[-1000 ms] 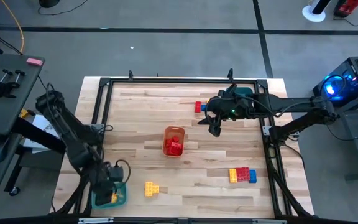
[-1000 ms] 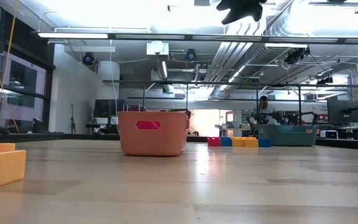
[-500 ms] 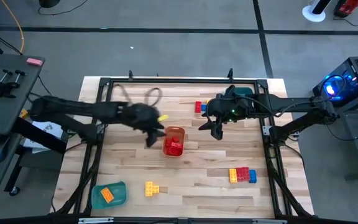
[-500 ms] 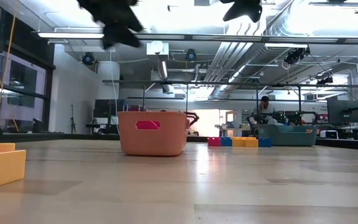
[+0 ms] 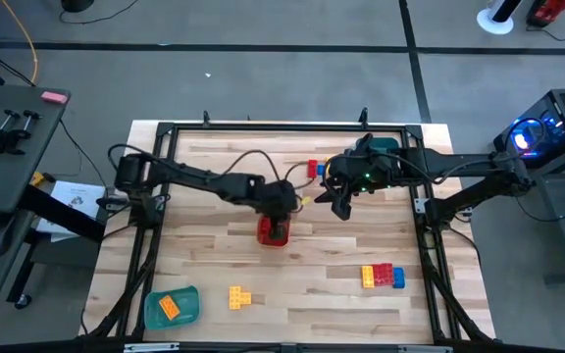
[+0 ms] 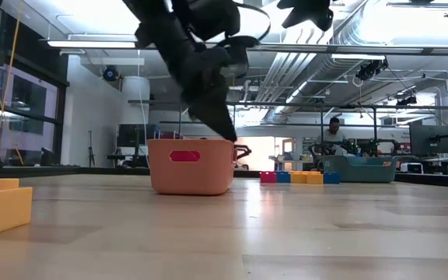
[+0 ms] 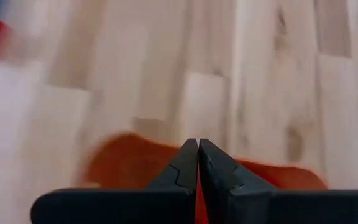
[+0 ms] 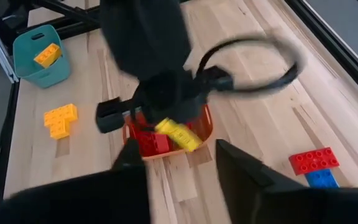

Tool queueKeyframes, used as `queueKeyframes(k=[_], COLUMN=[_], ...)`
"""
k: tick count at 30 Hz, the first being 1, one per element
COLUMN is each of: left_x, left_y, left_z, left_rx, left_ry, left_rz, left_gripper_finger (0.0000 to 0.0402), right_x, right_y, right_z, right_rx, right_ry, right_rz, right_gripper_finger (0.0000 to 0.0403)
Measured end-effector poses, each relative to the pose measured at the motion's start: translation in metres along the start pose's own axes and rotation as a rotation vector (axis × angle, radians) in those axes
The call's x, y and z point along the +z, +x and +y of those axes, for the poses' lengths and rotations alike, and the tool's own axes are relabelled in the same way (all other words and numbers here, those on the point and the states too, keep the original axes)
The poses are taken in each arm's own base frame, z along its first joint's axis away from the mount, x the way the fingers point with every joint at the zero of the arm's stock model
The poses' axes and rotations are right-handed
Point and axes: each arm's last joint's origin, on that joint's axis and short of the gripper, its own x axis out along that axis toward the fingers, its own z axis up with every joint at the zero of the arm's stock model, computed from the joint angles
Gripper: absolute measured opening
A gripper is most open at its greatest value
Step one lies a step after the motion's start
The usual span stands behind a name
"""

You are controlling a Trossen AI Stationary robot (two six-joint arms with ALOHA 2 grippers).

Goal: Sort blocks
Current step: Move the orange bin from the center to the top left side of the table

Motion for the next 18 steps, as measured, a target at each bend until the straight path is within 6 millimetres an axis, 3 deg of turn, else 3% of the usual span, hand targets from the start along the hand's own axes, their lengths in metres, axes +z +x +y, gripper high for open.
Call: queueKeyframes(k=[4,12,18], left_x=[-0.013,-0.052,-0.065], left_y=[-0.006,0.002,-0.001], left_z=[0.013,0.032,0.051], left_rx=[0.053,-0.018,0.050], left_ry=[0.056,0.095,0.109], left_rz=[0.122,0.286,0.396], left_gripper_finger=[0.0000,0.0000,0.0000], right_x=[0.000,-0.001,0.000], right_y=[0.000,0.000,0.000], right_z=[0.000,0.000,0.000], right_rx=[0.003,0.005,0.005], right_ry=[0.003,0.026,0.027], right_rz=[0.004,0.008,0.006], right_gripper_finger=[0.0010,0.0005,0.0002])
